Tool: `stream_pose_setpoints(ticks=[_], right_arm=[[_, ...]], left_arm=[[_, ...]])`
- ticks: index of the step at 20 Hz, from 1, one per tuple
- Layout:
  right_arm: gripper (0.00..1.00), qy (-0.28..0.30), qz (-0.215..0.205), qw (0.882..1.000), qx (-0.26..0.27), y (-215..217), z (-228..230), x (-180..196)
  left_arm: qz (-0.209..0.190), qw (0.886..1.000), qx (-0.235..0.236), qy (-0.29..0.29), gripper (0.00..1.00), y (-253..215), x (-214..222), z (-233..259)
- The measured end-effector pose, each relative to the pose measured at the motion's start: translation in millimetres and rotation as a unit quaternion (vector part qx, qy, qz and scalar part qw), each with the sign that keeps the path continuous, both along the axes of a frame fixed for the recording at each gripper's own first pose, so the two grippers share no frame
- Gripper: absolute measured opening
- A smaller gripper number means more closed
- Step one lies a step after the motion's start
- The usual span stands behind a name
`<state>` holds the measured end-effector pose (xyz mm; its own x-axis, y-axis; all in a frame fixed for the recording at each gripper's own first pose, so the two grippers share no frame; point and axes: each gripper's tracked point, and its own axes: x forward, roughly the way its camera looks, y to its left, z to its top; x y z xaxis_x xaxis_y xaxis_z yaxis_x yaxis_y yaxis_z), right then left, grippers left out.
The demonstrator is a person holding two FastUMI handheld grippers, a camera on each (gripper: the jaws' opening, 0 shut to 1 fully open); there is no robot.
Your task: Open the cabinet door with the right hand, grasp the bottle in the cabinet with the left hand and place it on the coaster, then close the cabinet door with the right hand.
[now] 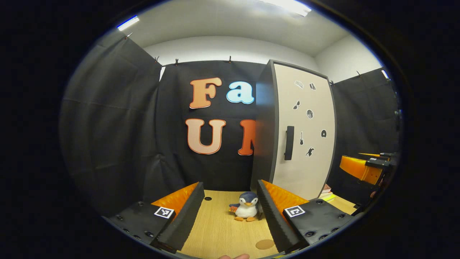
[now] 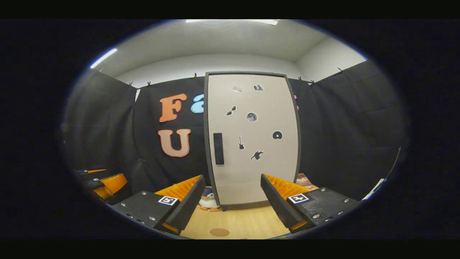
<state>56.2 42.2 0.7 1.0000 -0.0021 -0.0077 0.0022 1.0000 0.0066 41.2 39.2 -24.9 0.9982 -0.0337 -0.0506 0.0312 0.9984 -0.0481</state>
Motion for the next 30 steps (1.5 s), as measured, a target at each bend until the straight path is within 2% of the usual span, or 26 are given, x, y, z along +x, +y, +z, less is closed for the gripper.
stream_pose_setpoints(ticks=[2, 3, 5, 11, 15, 17, 23, 24, 25, 27, 28, 29, 30], right_arm=[[0.96, -0.003, -0.001, 1.000, -0.011, 14.1, 5.3, 20.6], [0.96, -0.005, -0.001, 1.000, -0.018, 20.9, 9.7, 31.4], [0.96, -0.011, -0.002, 1.000, -0.023, 33.0, 19.6, 55.0], [0.95, -0.011, 0.011, 0.999, -0.030, 63.5, 28.2, 129.8], [0.96, -0.015, 0.004, 1.000, -0.015, 63.9, 27.7, 172.9], [0.95, -0.008, -0.001, 1.000, -0.007, 57.4, 23.3, 193.3], [0.95, -0.005, -0.004, 1.000, 0.006, 36.8, 15.2, 245.6], [0.95, 0.000, -0.002, 1.000, 0.006, 36.0, 10.4, 251.3], [0.95, 0.004, 0.003, 1.000, 0.005, 35.8, 7.6, 255.0], [0.86, 0.006, 0.006, 1.000, -0.003, 34.6, 4.1, 262.4], [0.67, 0.015, 0.005, 1.000, -0.010, 33.6, -0.6, 262.6], [0.61, 0.023, 0.019, 1.000, -0.004, 40.2, -5.6, 266.2], [0.42, 0.018, 0.017, 1.000, -0.004, 41.2, -2.6, 262.8]], left_arm=[[-0.007, 1.000, -0.005, 0.004, 0.94, 11.7, 7.9, -5.5], [-0.008, 1.000, -0.006, 0.006, 0.97, 18.9, 11.5, -7.3], [-0.005, 1.000, -0.009, 0.009, 0.96, 35.4, 18.8, -9.5], [0.036, 0.999, -0.019, 0.022, 0.96, 89.3, 32.0, -22.2], [0.058, 0.998, -0.008, 0.026, 0.98, 115.1, 41.3, -23.9], [0.073, 0.997, 0.002, 0.026, 0.95, 128.2, 47.5, -22.8], [0.111, 0.993, 0.017, 0.031, 0.98, 148.3, 68.2, -28.5], [0.114, 0.993, 0.018, 0.037, 0.94, 147.1, 73.1, -33.2], [0.118, 0.992, 0.017, 0.044, 0.94, 147.5, 76.2, -37.9], [0.122, 0.991, 0.020, 0.051, 0.96, 145.2, 81.5, -42.8], [0.123, 0.991, 0.023, 0.052, 0.96, 145.2, 83.3, -43.8], [0.123, 0.991, 0.025, 0.052, 0.96, 143.6, 84.3, -42.6], [0.122, 0.991, 0.028, 0.051, 0.96, 142.4, 84.1, -41.6]])
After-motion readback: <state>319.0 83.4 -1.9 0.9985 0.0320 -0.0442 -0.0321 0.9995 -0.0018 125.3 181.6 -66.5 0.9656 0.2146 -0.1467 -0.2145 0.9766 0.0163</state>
